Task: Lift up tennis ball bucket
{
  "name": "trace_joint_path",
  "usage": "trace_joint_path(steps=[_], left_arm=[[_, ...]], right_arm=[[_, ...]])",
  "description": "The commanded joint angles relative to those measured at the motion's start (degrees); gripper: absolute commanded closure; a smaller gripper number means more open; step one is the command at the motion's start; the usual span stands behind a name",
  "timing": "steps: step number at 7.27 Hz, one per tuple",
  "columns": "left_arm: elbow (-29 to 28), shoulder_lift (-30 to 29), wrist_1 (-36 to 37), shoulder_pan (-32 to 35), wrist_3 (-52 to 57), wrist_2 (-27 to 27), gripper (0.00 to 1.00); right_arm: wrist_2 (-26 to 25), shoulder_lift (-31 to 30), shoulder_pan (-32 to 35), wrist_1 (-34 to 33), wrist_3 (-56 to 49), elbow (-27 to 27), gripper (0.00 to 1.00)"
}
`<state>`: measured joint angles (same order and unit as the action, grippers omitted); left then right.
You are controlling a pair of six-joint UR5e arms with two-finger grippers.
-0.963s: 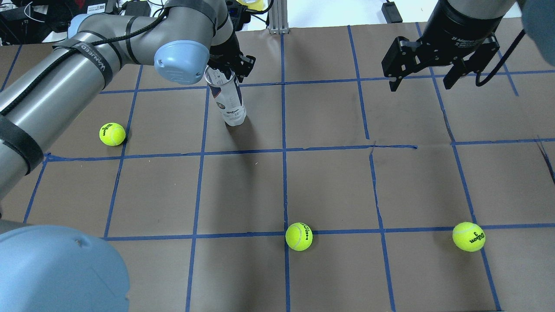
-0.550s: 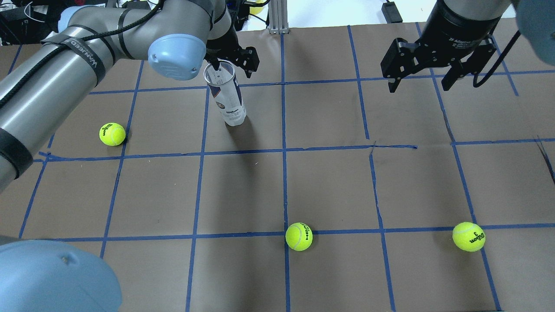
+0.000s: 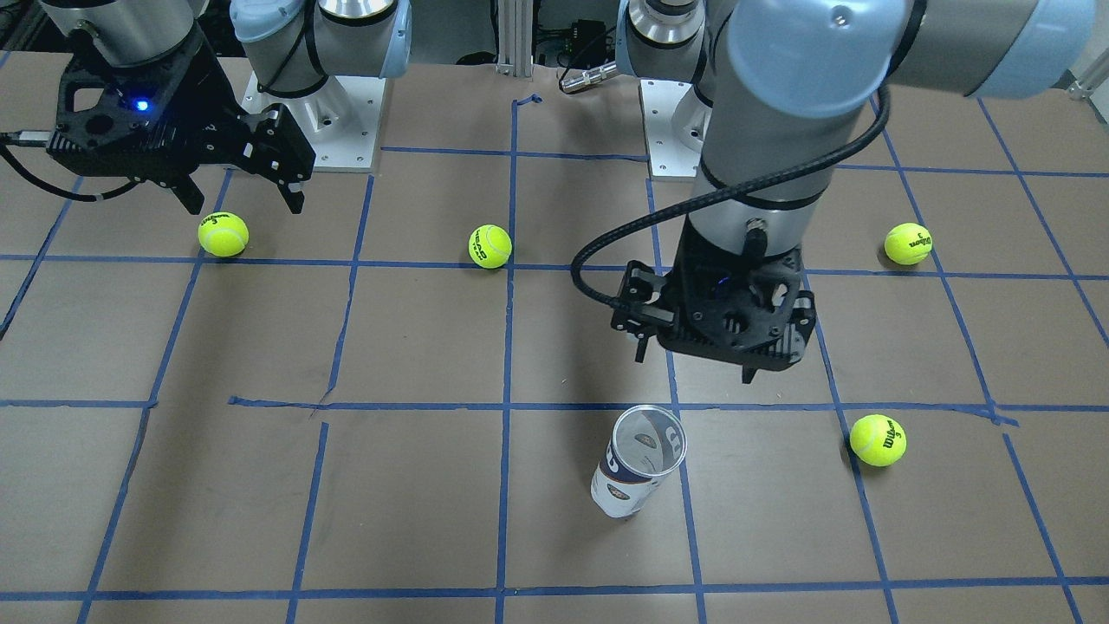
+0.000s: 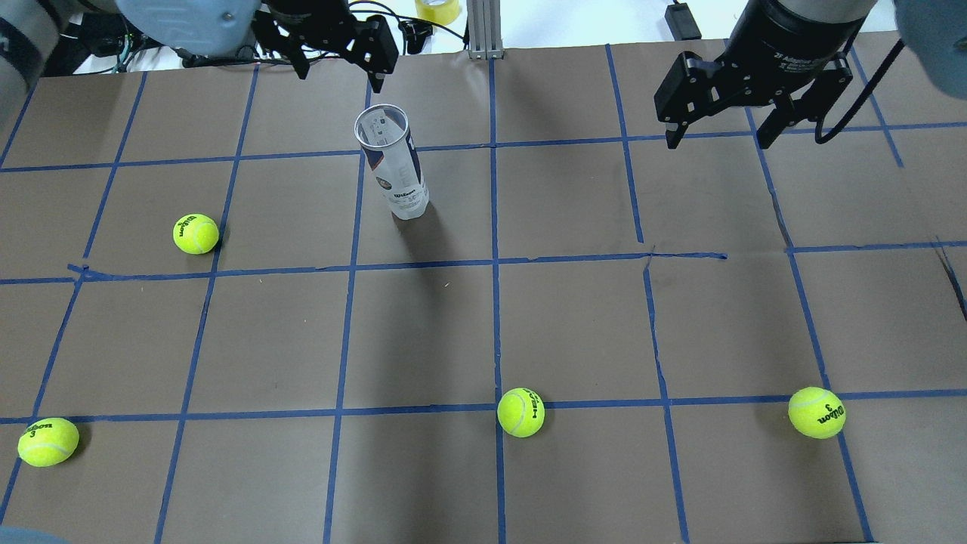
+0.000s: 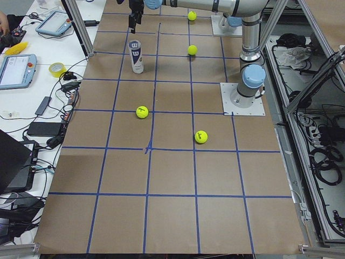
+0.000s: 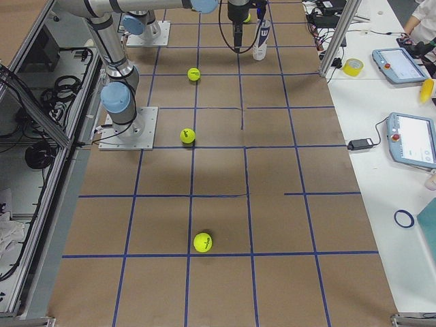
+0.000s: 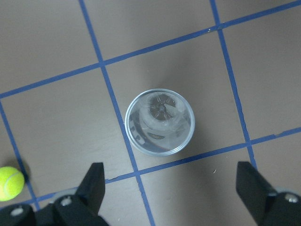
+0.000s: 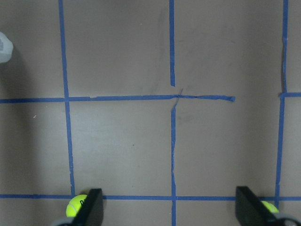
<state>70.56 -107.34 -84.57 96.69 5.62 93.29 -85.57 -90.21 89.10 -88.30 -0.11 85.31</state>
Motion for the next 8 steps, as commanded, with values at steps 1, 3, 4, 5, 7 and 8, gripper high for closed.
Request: trace_joint_path(steps=[1,3,4,5,7,8], left_arm=[[2.10,3.43,-3.41,-5.00,-0.61,0.92,0.00],[7.81,7.03,-2.18,-11.48,-0.35,2.25,0.00],[10.19,9.31,-2.44,-12.57,-0.08,1.29,0.00],[13.43,10.99,-2.09,-12.40,-0.86,-0.72,0.00],[16.35,13.72,-1.91,-12.58,-0.87,-2.68,0.00],[16.36,14.08,-2.18,-13.01,-0.78,-2.59,0.00]], right_arm=[[0.50,-0.40,0.02,-1.19,-0.16,-0.93,0.00],[0.14,-0.40,-0.07,-1.52,0.02,-1.02,0.00],[-3.69,-0.49,-0.07,-1.18,0.11,-0.94,0.00],[-7.55,-0.49,-0.07,-1.17,0.63,-0.94,0.00],[-6.46,-0.58,-0.07,-1.26,0.81,-0.94,0.00],[-6.45,-0.93,-0.07,-1.52,0.81,-1.02,0.00]])
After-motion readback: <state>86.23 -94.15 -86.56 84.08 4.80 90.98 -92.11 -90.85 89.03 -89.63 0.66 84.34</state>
